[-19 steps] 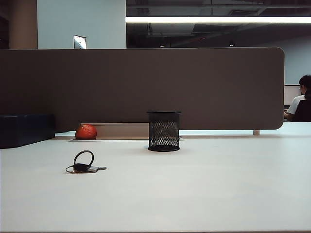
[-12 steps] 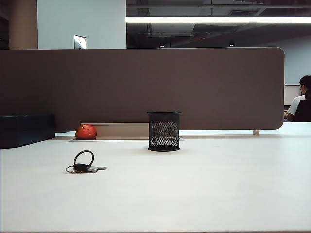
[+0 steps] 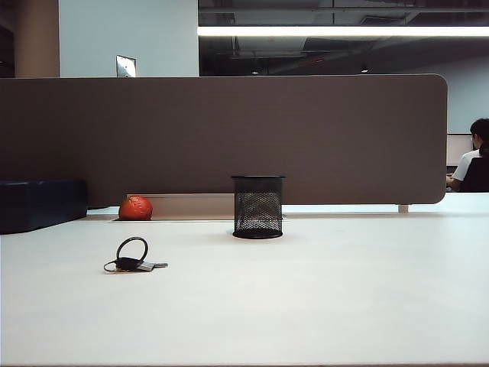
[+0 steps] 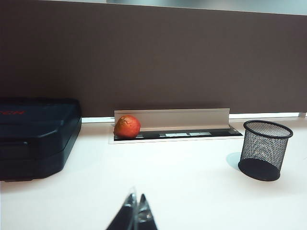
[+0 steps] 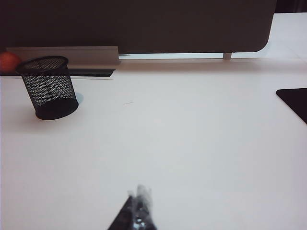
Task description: Pick up a bunch of keys from the table, then put them into the black basket.
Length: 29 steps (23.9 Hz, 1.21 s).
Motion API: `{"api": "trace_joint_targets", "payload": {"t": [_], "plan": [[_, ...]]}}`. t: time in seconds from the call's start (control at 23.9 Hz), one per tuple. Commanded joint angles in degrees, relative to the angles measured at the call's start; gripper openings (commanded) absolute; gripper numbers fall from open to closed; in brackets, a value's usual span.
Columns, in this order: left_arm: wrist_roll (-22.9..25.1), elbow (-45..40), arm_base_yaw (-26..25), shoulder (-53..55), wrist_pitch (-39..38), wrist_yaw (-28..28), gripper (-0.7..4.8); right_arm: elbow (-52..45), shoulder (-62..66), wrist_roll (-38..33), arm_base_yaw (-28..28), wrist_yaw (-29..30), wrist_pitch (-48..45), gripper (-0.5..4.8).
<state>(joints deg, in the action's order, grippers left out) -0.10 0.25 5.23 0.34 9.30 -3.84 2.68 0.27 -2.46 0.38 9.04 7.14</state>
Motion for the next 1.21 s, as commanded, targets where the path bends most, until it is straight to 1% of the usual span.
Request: {"api": "trace_joint_targets", "payload": {"t": [0.04, 0.29, 0.5, 0.59, 0.63, 0.75, 0.79, 0.84, 0.88, 0.92, 1.09, 1.17, 1.21], "plan": [[-0.37, 0.35, 0.07, 0.02, 0.63, 0.13, -0.05, 0.26, -0.17, 0.11, 0.04, -0.13, -0.96, -0.04], [-0.39, 0.74, 0.07, 0.02, 0.68, -0.09, -0.05, 0.31, -0.17, -0.04, 0.07, -0.02, -0.96, -0.04], [-0.37, 4.07, 0.07, 0.02, -0.72, -2.03, -0.03, 0.85, -0.17, -0.57, 0.11, 0.07, -1.05, -0.04], [-0.33, 7.98, 0.09, 0.02, -5.90, -3.21, 0.71, 2.58, -0.17, -1.01, 0.13, 0.07, -0.96, -0.04], [-0.22, 8.98, 0.09, 0.02, -7.17, -3.89, 0.90, 3.19, -0.17, -1.01, 0.13, 0.07, -0.98, -0.04], [2.10, 12.41, 0.09, 0.04, -11.28, -6.49, 0.94, 5.97, -0.17, -1.03, 0.11, 0.02, 0.57, -0.05], [2.56, 13.40, 0.09, 0.04, -12.41, -7.15, 0.94, 7.39, -0.13, -1.20, 0.11, 0.02, 2.16, -0.04], [3.17, 15.82, 0.09, 0.04, -15.58, -8.09, 0.94, 10.49, -0.07, -2.29, 0.11, -0.42, 6.58, -0.04], [3.19, 16.79, 0.09, 0.04, -16.74, -8.24, 0.94, 11.98, 0.15, -2.32, 0.11, -0.44, 8.81, -0.05], [3.32, 18.49, 0.09, 0.04, -18.69, -9.14, 0.94, 15.23, 0.68, -2.32, 0.11, -0.42, 13.49, -0.04], [3.30, 22.40, 0.09, 0.48, -21.42, -10.58, 0.94, 26.84, 5.35, -2.47, 0.11, -0.37, 25.83, -0.04], [3.30, 24.41, 0.07, 2.23, -22.25, -12.46, 0.95, 31.89, 9.18, -2.47, 0.11, 0.20, 28.63, -0.01], [3.61, 26.10, 0.09, 4.26, -22.58, -13.64, 1.07, 34.77, 11.82, -2.47, 0.11, 0.83, 29.90, -0.01]]}}
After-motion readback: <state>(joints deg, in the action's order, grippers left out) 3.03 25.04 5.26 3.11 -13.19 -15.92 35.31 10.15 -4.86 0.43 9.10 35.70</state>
